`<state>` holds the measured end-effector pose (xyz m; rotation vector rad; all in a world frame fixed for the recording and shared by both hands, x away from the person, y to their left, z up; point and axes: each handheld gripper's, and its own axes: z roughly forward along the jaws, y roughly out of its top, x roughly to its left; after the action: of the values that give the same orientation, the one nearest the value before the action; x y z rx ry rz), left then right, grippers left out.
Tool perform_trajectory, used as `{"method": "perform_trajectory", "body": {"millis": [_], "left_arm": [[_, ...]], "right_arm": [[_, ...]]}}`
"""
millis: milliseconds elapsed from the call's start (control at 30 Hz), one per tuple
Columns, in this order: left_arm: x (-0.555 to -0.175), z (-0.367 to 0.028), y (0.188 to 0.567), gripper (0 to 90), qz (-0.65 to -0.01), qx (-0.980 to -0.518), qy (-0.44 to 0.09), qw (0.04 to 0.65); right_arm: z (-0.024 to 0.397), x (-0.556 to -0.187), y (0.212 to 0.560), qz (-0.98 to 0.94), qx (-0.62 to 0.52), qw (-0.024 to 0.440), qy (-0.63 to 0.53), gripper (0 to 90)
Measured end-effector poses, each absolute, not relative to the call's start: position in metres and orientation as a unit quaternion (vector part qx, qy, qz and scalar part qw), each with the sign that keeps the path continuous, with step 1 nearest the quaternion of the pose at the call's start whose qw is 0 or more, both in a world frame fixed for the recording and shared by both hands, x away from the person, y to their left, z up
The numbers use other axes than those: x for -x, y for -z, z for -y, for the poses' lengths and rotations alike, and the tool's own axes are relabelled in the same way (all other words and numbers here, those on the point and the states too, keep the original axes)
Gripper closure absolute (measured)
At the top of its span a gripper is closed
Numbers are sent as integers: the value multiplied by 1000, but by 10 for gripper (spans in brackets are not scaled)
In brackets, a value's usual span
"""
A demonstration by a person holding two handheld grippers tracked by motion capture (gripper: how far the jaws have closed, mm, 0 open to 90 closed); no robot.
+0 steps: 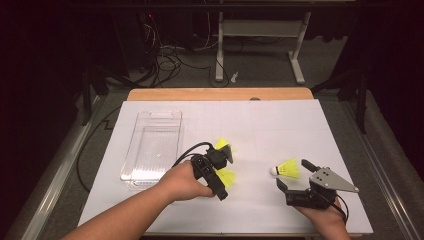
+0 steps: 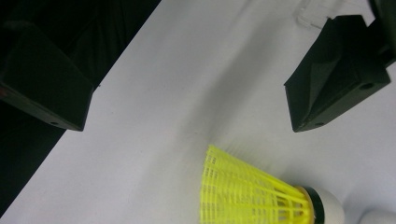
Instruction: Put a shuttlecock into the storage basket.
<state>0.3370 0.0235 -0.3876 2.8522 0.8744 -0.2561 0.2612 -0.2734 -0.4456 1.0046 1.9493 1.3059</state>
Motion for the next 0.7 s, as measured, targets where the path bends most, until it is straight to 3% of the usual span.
{"method": "perform_trajectory", "body": {"millis": [700], "left_arm": [[-371,-14,383,98,-301,-948,83,60]], "right_arm": [[276,-262,446,-729,-379,290,-491,0]]}}
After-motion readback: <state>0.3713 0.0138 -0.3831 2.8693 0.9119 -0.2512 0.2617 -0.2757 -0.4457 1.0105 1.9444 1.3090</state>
